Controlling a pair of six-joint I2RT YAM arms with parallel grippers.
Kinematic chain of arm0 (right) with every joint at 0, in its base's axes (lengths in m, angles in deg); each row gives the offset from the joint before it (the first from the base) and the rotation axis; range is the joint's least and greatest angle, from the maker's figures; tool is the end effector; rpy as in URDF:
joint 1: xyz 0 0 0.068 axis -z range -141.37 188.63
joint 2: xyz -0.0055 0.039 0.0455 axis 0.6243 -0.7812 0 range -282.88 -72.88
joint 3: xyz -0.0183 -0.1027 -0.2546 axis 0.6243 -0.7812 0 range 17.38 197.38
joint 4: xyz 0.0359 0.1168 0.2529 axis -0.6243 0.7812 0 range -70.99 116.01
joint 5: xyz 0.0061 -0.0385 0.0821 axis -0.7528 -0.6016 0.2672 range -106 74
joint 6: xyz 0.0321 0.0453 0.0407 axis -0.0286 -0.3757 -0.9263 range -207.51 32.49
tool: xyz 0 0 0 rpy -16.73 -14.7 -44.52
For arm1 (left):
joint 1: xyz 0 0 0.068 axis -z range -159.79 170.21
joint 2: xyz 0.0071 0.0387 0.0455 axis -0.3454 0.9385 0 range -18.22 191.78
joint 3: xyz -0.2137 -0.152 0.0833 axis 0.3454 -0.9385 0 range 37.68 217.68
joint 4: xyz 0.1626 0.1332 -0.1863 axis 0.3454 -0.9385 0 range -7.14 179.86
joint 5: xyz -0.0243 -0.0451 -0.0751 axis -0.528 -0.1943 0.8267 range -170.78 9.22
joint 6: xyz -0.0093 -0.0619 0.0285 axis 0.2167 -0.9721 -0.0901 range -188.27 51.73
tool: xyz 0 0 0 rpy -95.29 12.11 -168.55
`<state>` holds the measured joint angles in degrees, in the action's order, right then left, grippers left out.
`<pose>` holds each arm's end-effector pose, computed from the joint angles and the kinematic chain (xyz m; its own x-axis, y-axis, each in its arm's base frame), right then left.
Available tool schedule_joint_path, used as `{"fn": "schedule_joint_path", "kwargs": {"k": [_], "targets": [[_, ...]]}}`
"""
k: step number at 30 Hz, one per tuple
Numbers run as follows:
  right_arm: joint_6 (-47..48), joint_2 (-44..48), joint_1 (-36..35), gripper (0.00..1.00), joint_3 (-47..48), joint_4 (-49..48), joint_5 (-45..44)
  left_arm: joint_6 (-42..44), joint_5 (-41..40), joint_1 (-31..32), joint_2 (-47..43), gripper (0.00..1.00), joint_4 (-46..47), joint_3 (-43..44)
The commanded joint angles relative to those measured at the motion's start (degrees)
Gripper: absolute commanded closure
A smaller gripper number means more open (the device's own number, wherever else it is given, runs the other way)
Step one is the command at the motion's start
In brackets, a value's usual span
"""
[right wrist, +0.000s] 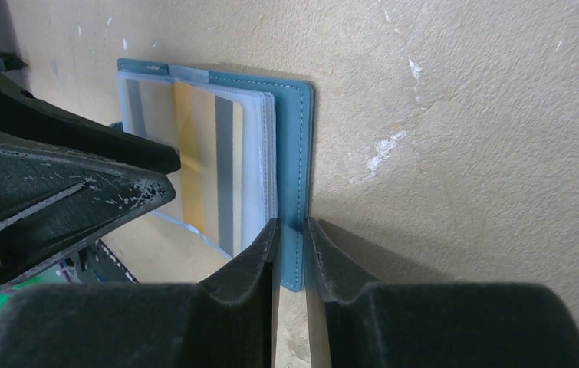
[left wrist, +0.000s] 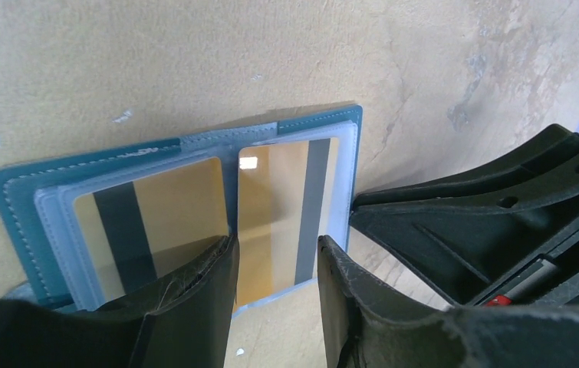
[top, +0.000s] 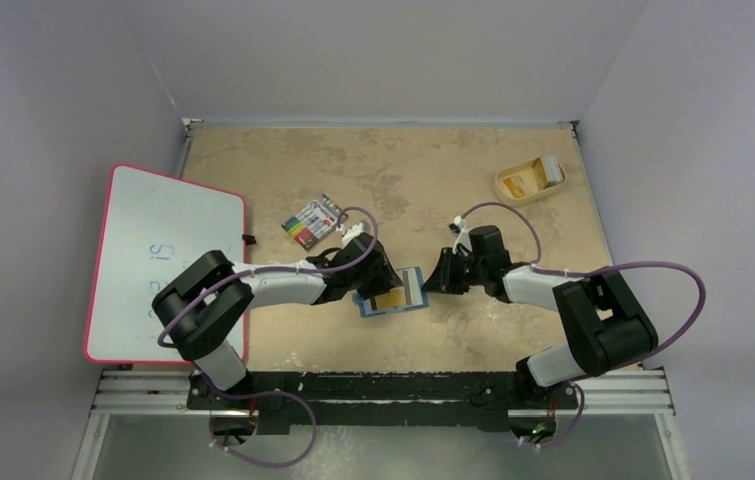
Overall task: Put the credit cards into the card holder
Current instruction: Insert the credit card into the card holder.
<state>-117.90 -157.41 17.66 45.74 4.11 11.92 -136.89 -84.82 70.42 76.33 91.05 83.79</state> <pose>0.2567 0.1263 0.1102 -0.8576 0.1499 -0.4920 -0.2446 0.7226 0.6465 0.2270 -0.2666 0.1251 -0.8567 -0.4228 -0.2955 -0.1693 0.7716 -0.6132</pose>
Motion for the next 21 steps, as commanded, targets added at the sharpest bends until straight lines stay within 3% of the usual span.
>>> {"fn": "schedule_joint_path", "kwargs": {"k": [1, 21], "targets": [[-0.24, 0.76, 0.03, 0.82, -1.0, -1.89, 2.02, -3.05, 1.36, 0.92, 0.64, 0.58, 3.08, -0.78], [-0.94, 0.44, -0.81, 0.84, -1.49, -3.97, 3.94, -3.82, 0.89, 1.2, 1.04, 0.58, 7.93, -0.68]]}}
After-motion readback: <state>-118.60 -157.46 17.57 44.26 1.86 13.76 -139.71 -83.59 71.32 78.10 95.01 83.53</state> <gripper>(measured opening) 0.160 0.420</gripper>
